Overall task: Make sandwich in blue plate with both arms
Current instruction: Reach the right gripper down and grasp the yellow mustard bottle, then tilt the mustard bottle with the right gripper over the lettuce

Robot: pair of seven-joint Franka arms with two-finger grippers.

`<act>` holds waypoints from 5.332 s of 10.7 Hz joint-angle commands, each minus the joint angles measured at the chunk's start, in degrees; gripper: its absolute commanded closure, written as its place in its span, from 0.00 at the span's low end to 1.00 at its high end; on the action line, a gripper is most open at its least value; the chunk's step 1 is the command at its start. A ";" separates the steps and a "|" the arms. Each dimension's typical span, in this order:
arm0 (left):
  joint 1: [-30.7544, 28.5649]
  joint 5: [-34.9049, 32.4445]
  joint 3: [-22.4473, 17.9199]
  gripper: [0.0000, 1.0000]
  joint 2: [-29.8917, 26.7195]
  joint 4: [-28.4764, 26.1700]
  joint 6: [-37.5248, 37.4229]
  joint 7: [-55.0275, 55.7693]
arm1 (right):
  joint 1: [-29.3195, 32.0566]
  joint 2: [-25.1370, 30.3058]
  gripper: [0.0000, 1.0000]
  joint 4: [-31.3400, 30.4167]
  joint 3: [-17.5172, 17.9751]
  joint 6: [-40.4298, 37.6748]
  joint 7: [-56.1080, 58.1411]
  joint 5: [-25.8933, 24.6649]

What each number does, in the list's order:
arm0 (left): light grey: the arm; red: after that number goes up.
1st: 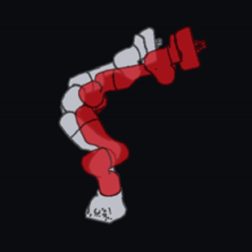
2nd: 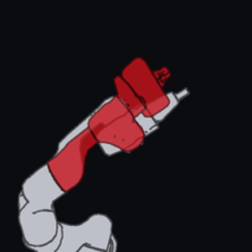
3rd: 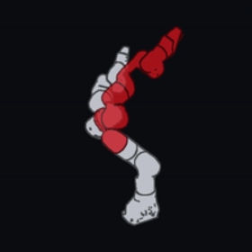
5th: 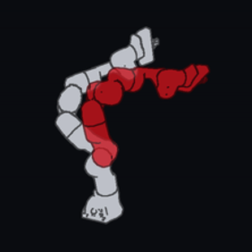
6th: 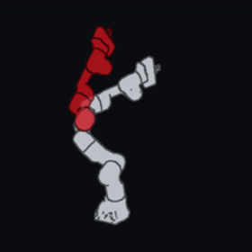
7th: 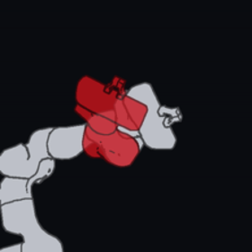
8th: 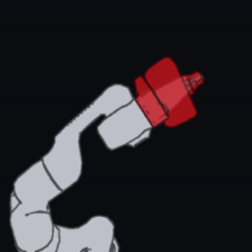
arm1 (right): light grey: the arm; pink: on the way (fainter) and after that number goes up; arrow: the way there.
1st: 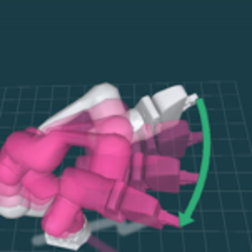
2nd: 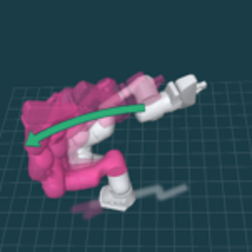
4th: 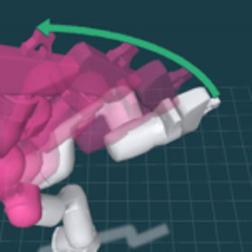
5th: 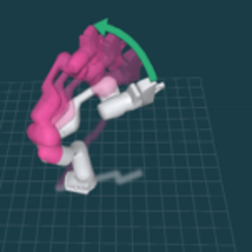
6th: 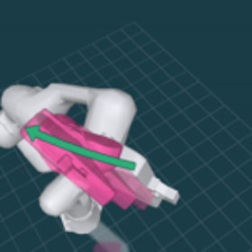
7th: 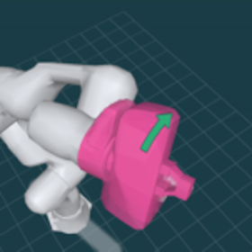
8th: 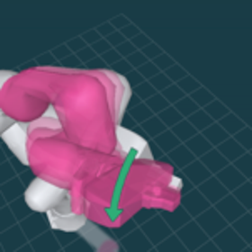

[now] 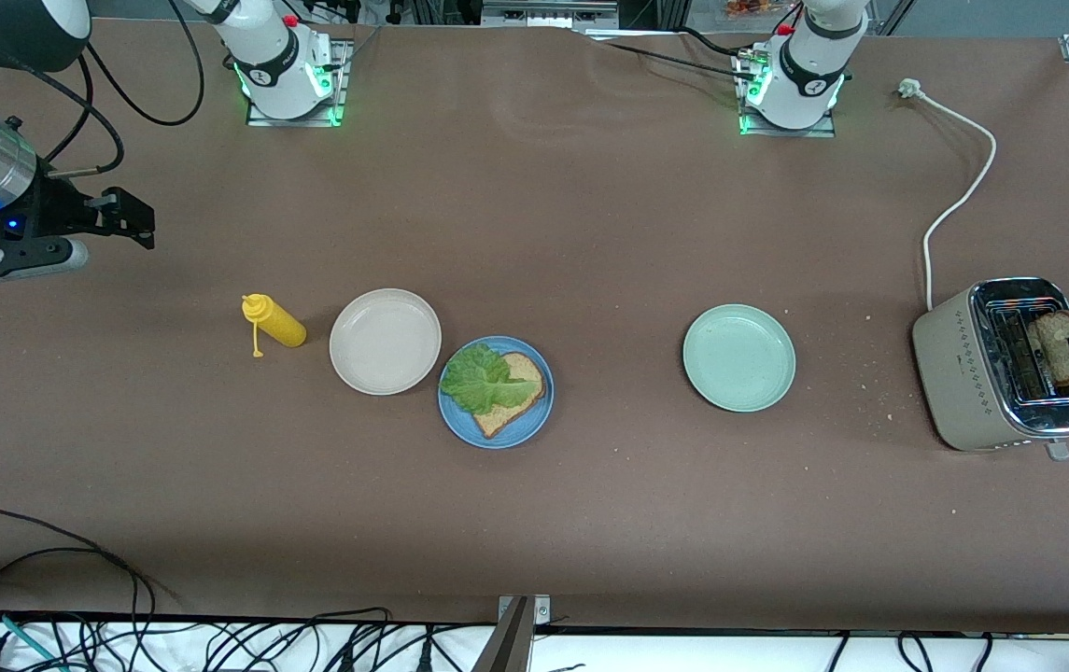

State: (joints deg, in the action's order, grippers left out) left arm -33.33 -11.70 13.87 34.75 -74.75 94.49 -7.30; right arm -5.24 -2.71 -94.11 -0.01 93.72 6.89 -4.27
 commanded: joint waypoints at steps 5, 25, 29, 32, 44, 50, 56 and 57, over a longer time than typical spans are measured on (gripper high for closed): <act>0.11 -2.01 0.28 1.00 -0.83 0.13 -0.98 -1.05 | -0.20 -2.55 0.00 4.37 -0.08 -1.71 -0.56 -1.09; 0.02 0.78 5.11 1.00 -16.28 0.57 -15.12 -3.60 | 10.68 -27.24 0.00 4.81 -4.65 2.87 84.38 35.28; 0.20 8.07 5.64 1.00 -19.80 0.57 -18.64 -2.64 | 15.60 -35.77 0.00 4.81 -4.65 3.83 103.54 42.75; 0.20 10.91 9.22 1.00 -20.34 0.39 -19.52 3.67 | 18.07 -40.96 0.00 4.54 -4.39 2.52 116.46 47.06; 3.80 10.12 11.53 1.00 -16.47 -0.14 -16.10 11.17 | 17.64 -49.41 0.07 -1.34 -3.25 -3.38 136.54 59.72; 3.71 10.03 11.53 1.00 -16.29 -0.14 -16.10 11.08 | 16.32 -49.07 1.00 -0.64 -1.84 1.98 135.85 61.49; 3.71 10.03 11.53 1.00 -16.29 -0.22 -16.10 11.08 | 8.34 -39.59 1.00 1.55 -2.01 7.96 104.09 45.87; 3.71 10.12 11.53 1.00 -16.29 -0.22 -16.10 11.08 | 6.75 -37.48 1.00 1.56 -2.19 9.01 97.93 42.80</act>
State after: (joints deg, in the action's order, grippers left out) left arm -29.70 -2.03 25.50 18.63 -75.06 78.10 3.23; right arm 4.84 -45.57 -91.80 -1.83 101.06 117.59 44.84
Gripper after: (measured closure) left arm 0.916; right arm 0.665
